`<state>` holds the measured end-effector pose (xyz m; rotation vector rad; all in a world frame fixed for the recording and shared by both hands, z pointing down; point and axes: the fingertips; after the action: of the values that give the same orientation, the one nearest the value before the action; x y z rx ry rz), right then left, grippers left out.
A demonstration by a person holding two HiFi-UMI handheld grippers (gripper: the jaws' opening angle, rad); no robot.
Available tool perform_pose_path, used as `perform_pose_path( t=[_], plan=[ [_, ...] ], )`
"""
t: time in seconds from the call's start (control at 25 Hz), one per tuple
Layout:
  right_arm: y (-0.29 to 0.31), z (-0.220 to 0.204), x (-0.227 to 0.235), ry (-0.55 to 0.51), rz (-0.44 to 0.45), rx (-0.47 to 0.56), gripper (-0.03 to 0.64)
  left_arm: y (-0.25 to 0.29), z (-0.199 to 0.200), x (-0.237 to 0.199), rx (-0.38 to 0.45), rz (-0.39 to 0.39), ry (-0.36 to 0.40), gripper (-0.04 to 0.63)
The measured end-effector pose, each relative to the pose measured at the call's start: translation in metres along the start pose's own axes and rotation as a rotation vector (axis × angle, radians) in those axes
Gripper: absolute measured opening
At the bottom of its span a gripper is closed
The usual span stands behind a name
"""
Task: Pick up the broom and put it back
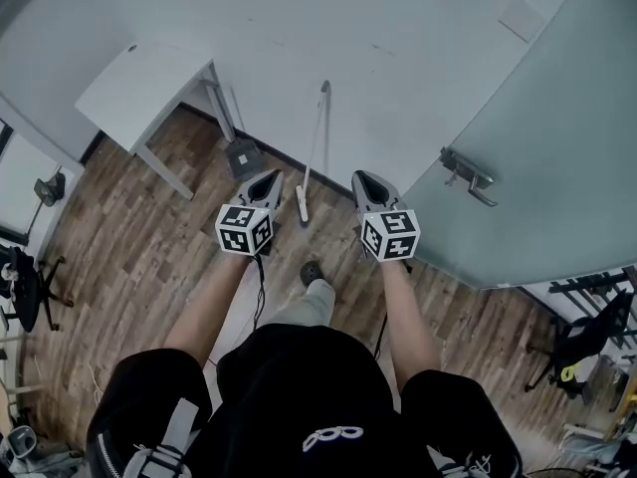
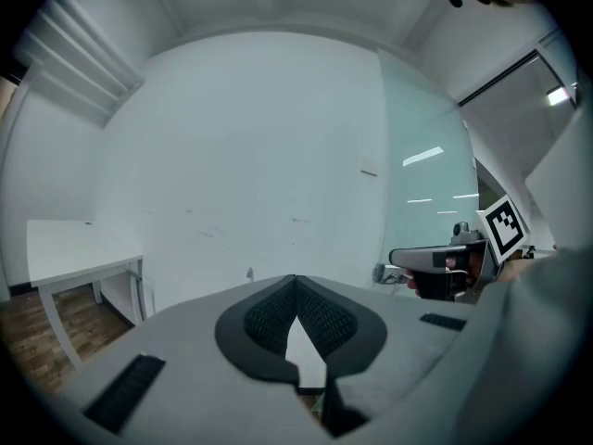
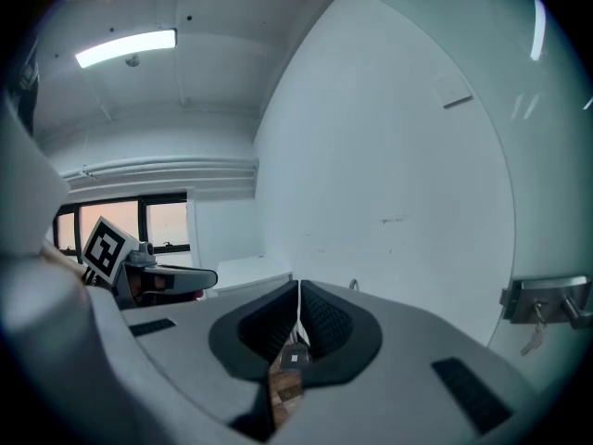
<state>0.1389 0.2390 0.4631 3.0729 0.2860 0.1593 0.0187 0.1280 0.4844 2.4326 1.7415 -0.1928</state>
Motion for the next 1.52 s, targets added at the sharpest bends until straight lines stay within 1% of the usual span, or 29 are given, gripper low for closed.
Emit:
perform_pose_path(
  t=[0.36, 0.72, 0.88, 1.04, 1.32, 1.52],
  plan=[
    [0.07, -0.004, 0.069, 0.002, 0.063, -0.076, 0.025, 0.098, -0.001, -0.023, 0.019, 0.055, -0.057, 0.017],
    [0.133, -0.009, 0.113, 0.005, 0.118, -0.097, 0.025, 0.157, -0.006, -0.048, 0.007, 0.101, -0.058, 0.017],
    [0.154, -0.008, 0.122, 0.01, 0.13, -0.094, 0.025, 0.17, -0.001, -0.056, -0.001, 0.106, -0.043, 0.017],
    [0.173, -0.012, 0.125, 0.022, 0.142, -0.096, 0.025, 0.173, 0.005, -0.064, -0.003, 0.119, -0.026, 0.017],
    [0.214, -0.03, 0.121, 0.027, 0.211, -0.13, 0.025, 0.174, -0.001, -0.091, -0.007, 0.191, -0.006, 0.017],
    [0.245, -0.037, 0.115, 0.02, 0.271, -0.146, 0.025, 0.178, -0.009, -0.112, -0.028, 0.242, -0.006, 0.017]
  ],
)
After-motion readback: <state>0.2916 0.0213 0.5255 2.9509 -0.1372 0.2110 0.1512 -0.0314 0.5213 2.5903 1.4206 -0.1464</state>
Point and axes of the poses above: the fingertips, and each gripper's own axes: y forward along the fingers, x to its right, z out of its top, and after that the axes turned 9 degrees about x, right-handed
